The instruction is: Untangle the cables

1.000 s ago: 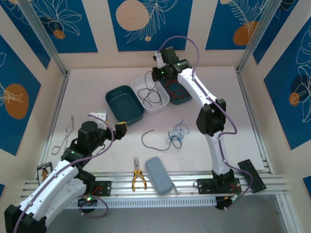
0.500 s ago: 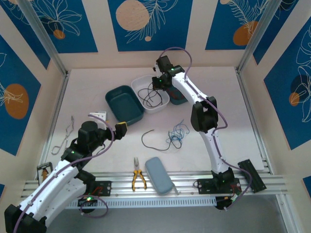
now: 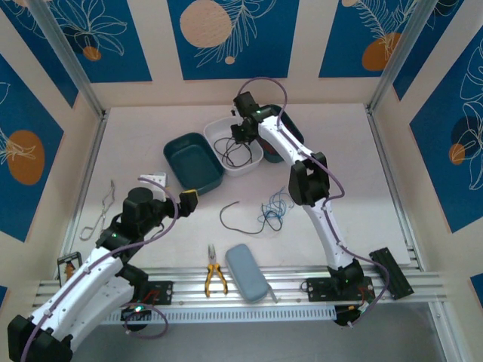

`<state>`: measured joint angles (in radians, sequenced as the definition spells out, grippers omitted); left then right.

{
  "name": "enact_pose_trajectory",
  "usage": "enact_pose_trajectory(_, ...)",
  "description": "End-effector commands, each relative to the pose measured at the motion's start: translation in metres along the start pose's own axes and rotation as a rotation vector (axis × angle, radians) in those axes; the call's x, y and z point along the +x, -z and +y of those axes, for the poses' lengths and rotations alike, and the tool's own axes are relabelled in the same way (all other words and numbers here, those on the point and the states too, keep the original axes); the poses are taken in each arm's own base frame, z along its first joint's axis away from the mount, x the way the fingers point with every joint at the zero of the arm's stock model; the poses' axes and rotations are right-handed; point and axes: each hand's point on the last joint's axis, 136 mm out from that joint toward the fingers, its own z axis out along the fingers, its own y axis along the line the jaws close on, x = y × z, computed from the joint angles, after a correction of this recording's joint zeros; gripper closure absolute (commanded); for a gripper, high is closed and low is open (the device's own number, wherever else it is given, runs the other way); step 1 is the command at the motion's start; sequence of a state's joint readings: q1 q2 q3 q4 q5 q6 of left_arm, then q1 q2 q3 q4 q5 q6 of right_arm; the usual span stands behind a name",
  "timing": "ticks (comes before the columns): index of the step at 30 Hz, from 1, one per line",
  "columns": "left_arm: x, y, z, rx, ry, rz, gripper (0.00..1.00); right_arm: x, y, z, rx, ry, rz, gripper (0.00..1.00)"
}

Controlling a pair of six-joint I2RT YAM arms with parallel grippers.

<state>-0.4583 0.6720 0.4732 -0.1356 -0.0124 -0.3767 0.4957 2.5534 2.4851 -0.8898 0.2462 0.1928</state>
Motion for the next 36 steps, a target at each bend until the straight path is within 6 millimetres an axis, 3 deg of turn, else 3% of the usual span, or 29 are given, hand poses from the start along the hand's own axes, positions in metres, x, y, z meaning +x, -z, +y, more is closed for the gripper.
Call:
enact_pose_trajectory(1, -0.015, 0.002, -0.007, 0.024, 0.012, -0.037, 0.0, -0.017, 0.022, -0.003, 0.031, 0.026, -0.049, 0.77)
enact_pose_trajectory(7, -0.016, 0.001, -0.009, 0.03, 0.014, -0.038, 0.0, -0.027, 0.053, 0.0, 0.051, 0.025, -0.094, 0.65)
enact_pose_trajectory(14, -0.016, 0.001, -0.01, 0.037, 0.019, -0.035, 0.0, -0.031, 0.088, 0.006, 0.023, -0.014, -0.139, 0.61)
enact_pose_trajectory(20, -0.016, 0.001, -0.011, 0.041, 0.024, -0.034, 0.0, -0.025, 0.103, 0.025, -0.055, -0.039, -0.131, 0.58)
enact_pose_trajectory(24, -0.014, 0.001, -0.011, 0.044, 0.027, -0.033, 0.0, -0.014, 0.1, 0.033, -0.055, -0.067, -0.105, 0.58)
enact_pose_trajectory(36, -0.01, 0.001, -0.008, 0.033, 0.029, -0.022, 0.0, 0.014, 0.052, 0.043, -0.043, -0.117, 0.002, 0.61)
